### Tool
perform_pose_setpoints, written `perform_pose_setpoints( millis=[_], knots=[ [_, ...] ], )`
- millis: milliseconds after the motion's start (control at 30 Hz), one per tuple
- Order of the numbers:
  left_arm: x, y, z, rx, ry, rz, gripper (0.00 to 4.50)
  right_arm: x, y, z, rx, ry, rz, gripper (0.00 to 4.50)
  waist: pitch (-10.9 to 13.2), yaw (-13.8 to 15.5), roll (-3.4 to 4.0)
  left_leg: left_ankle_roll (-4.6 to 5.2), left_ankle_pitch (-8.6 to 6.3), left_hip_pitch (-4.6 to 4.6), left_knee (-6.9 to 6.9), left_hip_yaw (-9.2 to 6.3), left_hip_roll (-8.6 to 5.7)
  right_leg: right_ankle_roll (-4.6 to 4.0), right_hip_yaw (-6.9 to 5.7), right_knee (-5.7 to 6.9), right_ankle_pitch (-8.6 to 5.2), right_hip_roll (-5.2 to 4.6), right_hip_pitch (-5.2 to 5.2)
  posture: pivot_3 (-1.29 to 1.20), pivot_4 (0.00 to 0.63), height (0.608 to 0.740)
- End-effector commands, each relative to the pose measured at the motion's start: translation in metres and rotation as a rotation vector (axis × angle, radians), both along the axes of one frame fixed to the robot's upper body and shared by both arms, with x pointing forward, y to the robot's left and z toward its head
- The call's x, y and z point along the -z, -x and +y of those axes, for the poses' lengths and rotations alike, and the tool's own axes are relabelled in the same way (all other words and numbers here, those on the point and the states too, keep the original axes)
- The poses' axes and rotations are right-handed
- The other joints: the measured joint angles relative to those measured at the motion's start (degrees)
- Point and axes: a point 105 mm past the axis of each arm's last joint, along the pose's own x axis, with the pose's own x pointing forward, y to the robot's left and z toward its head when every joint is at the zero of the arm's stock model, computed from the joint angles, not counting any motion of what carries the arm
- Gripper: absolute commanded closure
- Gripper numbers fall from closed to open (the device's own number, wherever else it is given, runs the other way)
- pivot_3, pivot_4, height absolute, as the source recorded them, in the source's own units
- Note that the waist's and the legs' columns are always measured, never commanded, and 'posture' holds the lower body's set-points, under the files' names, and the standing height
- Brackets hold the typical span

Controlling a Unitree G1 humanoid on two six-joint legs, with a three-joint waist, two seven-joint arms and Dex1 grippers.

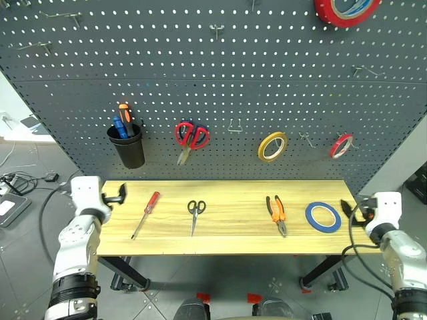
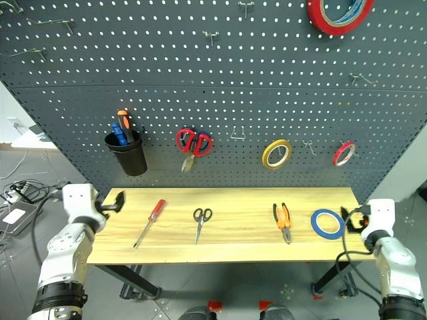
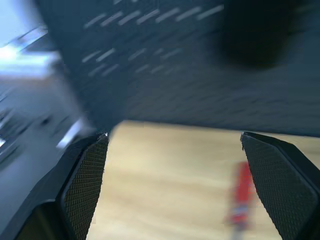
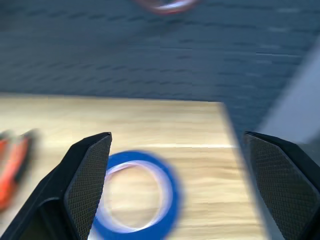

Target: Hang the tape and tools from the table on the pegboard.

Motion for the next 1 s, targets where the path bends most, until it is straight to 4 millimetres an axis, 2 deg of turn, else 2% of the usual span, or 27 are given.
perform_pose_setpoints(
  millis=[33,100,167,333,500,800,933,1000],
  knots=[
    [-0.028,-0.003,-0.046,0.253,-0.06,-0.041,0.05,-0.019,-0.001,0.041,-0.172,0.011,-0.026,0.0,0.3,-0.1,0.19,0.0,0.0,0.0,0.0,0.02,0.0,0.0,0.01,-0.01,0.0,-0.01,0.0,-0.04,0.06,0.74],
    [-0.031,0.001,-0.071,0.39,-0.068,-0.025,0.05,-0.019,0.005,0.064,-0.257,0.017,0.004,0.0,0.8,-0.3,0.3,0.02,-0.04,0.03,-0.03,0.03,0.02,0.0,0.04,-0.03,0.0,0.0,0.01,-0.05,0.068,0.74],
    [-0.031,0.005,-0.088,0.485,-0.059,-0.007,0.05,-0.019,0.008,0.076,-0.293,0.031,0.036,0.0,1.3,-0.5,0.33,-0.01,-0.06,0.06,-0.07,0.03,0.05,-0.02,0.05,-0.01,-0.01,0.02,-0.02,-0.05,0.075,0.74],
    [-0.032,0.017,-0.124,0.723,-0.045,0.047,0.05,-0.029,0.008,0.092,-0.328,0.063,0.062,0.0,2.9,-0.4,0.23,-0.01,-0.06,0.0,-0.06,0.03,0.04,-0.02,0.05,-0.01,-0.01,0.04,-0.1,-0.08,0.117,0.74],
    [-0.027,0.017,-0.157,0.942,-0.084,0.106,0.05,-0.029,-0.001,0.081,-0.28,0.115,0.116,0.0,5.1,-0.3,0.14,0.01,-0.05,-0.3,0.08,0.0,0.01,-0.01,0.01,-0.01,0.0,0.05,-0.31,-0.12,0.173,0.74],
    [-0.03,0.014,-0.201,1.174,-0.072,0.12,0.05,-0.004,-0.021,0.042,-0.18,0.178,0.291,0.0,9.1,-1.1,-0.01,0.2,-0.16,-0.99,0.19,0.01,0.01,-0.01,-0.02,-0.16,-0.01,0.04,-0.79,-0.16,0.259,0.74],
    [-0.035,0.014,-0.227,1.27,-0.051,0.112,0.05,0.003,-0.034,0.039,-0.206,0.186,0.326,0.0,10.2,-1.9,-0.06,0.22,-0.16,-1.71,0.32,0.01,0.0,0.0,-0.04,-0.08,-0.01,0.04,-1.45,-0.16,0.281,0.74],
    [-0.037,0.016,-0.24,1.313,-0.054,0.101,0.05,0.004,-0.04,0.039,-0.236,0.2,0.334,0.0,11.0,-2.0,-0.08,0.22,-0.16,-1.69,0.34,0.0,0.0,0.0,-0.05,-0.07,-0.01,0.04,-1.43,-0.16,0.288,0.74]
  ],
)
